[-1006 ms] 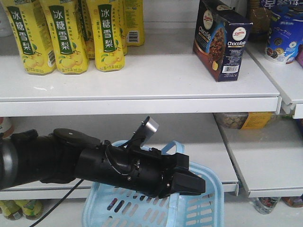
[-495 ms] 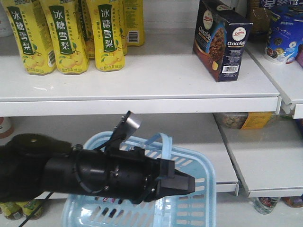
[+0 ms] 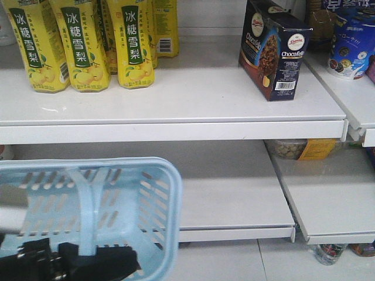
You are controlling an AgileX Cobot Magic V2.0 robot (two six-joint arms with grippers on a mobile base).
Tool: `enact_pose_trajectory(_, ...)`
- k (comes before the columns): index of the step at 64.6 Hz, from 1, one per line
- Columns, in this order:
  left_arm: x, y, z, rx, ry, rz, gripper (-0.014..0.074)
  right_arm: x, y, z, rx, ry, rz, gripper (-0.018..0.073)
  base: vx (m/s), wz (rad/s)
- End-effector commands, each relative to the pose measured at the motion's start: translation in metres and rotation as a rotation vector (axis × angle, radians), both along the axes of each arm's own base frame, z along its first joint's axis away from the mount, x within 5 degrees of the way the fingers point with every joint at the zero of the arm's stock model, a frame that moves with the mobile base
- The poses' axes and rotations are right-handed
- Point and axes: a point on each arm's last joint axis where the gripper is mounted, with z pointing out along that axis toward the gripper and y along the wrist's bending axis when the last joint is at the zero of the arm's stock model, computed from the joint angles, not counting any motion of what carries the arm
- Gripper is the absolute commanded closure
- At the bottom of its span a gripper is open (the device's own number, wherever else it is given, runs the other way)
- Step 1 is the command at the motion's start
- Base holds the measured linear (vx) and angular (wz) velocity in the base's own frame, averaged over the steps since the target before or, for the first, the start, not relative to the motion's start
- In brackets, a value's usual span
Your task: Left arm holds basket, right arm returns cookies
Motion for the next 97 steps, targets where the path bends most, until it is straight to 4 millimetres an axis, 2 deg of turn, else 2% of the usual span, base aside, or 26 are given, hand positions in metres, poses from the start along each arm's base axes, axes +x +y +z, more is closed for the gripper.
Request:
enact_pose_trajectory(1, -0.009, 0.014, 0.003, 0.041, -0.142, 0.030, 0.0603, -0.003, -0.002, 0.015, 0.023, -0.103, -0.014, 0.0567, 0.00, 0.00)
enact_pose_trajectory(18, -0.027, 0.047, -0.023, 0.291, -0.486, 0.071, 0.0603, -0.003, -0.002, 0.015, 0.023, -0.103, -0.014, 0.0567, 0.00, 0.00)
enact_pose_trajectory(31, -0.029, 0.066, -0.040, 0.216, -0.453, 0.251, 0.0603, -0.003, -0.002, 0.015, 0.024, -0.103, -0.014, 0.0567, 0.00, 0.00)
enact_pose_trajectory(46, -0.034, 0.081, -0.067, 0.131, -0.472, 0.379, 0.0603, -0.003, -0.002, 0.015, 0.025, -0.103, -0.013, 0.0567, 0.00, 0.00)
enact_pose_trajectory(52, -0.036, 0.085, -0.067, 0.134, -0.460, 0.411, 0.0603, -0.003, -0.002, 0.015, 0.025, -0.103, -0.013, 0.0567, 0.00, 0.00)
enact_pose_trajectory(78, -0.044, 0.112, -0.073, 0.208, -0.426, 0.741, 0.0603, -0.003, -0.002, 0.015, 0.025, -0.103, -0.013, 0.0567, 0.00, 0.00)
enact_pose_trajectory(87, -0.046, 0.119, -0.072, 0.258, -0.470, 0.835, 0.0603, -0.003, -0.002, 0.015, 0.025, -0.103, -0.013, 0.0567, 0.00, 0.00)
enact_pose_trajectory(97, -0.046, 0.122, -0.072, 0.333, -0.507, 0.865, 0.0603, -0.003, -0.002, 0.015, 0.025, -0.103, -0.013, 0.0567, 0.00, 0.00)
